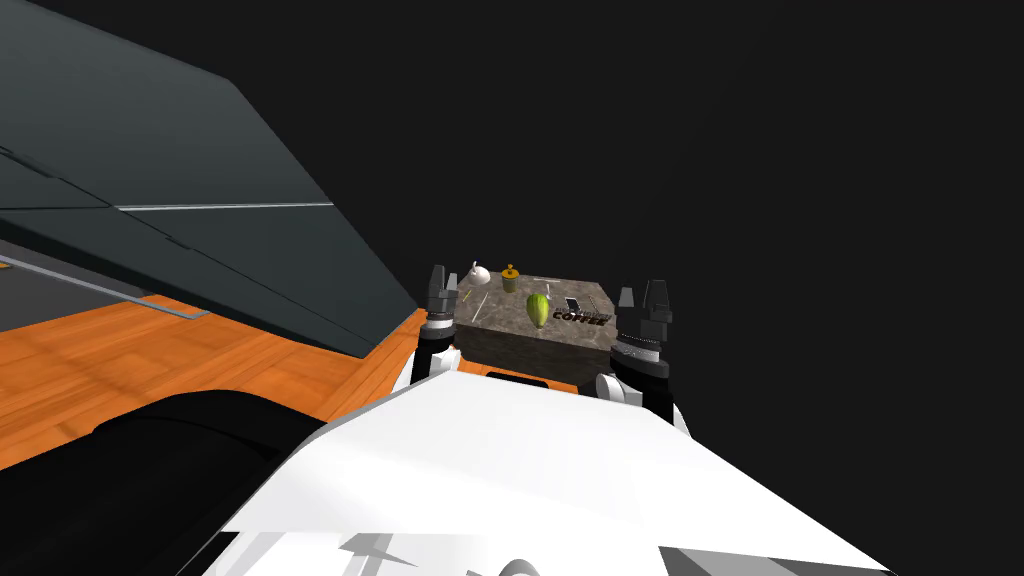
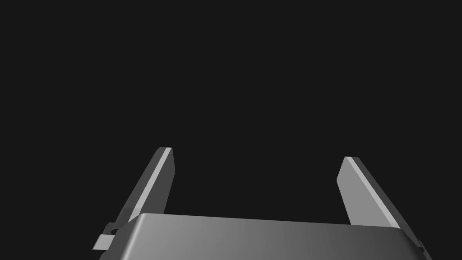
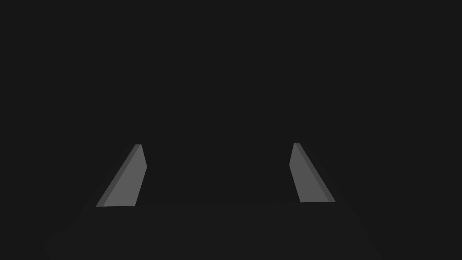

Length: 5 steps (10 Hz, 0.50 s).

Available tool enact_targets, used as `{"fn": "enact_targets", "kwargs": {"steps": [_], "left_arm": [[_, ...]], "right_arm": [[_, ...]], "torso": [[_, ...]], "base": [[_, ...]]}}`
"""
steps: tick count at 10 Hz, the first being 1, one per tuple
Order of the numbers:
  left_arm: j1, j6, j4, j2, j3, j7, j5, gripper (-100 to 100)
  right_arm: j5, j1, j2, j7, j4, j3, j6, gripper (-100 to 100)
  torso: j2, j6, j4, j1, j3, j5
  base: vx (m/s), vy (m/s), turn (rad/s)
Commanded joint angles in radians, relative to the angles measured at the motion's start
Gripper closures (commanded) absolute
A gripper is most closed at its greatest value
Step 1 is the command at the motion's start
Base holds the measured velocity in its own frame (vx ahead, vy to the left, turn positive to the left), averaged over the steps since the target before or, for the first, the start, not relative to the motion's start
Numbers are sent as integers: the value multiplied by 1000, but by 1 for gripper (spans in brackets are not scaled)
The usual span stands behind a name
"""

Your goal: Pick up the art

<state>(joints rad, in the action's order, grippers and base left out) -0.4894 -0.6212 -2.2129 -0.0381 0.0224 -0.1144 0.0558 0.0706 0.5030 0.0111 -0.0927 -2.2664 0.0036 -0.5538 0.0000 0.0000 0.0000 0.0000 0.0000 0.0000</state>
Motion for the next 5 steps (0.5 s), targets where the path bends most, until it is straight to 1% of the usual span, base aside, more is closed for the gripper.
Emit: {"fn": "enact_targets", "kwargs": {"steps": [1, 3, 5], "left_arm": [[0, 0, 0, 0, 0, 0, 0, 0], [0, 0, 0, 0, 0, 0, 0, 0], [0, 0, 0, 0, 0, 0, 0, 0]], "right_arm": [[7, 3, 30, -11, 9, -4, 6, -100], [21, 10, 75, -36, 28, -13, 22, -100], [42, 21, 122, -73, 54, -28, 45, -100]], "torso": [[0, 0, 0, 0, 0, 0], [0, 0, 0, 1, 0, 0], [1, 0, 0, 1, 0, 0]], "base": [[-2, 8, 40], [-8, 16, 51], [-10, 26, 77]]}}
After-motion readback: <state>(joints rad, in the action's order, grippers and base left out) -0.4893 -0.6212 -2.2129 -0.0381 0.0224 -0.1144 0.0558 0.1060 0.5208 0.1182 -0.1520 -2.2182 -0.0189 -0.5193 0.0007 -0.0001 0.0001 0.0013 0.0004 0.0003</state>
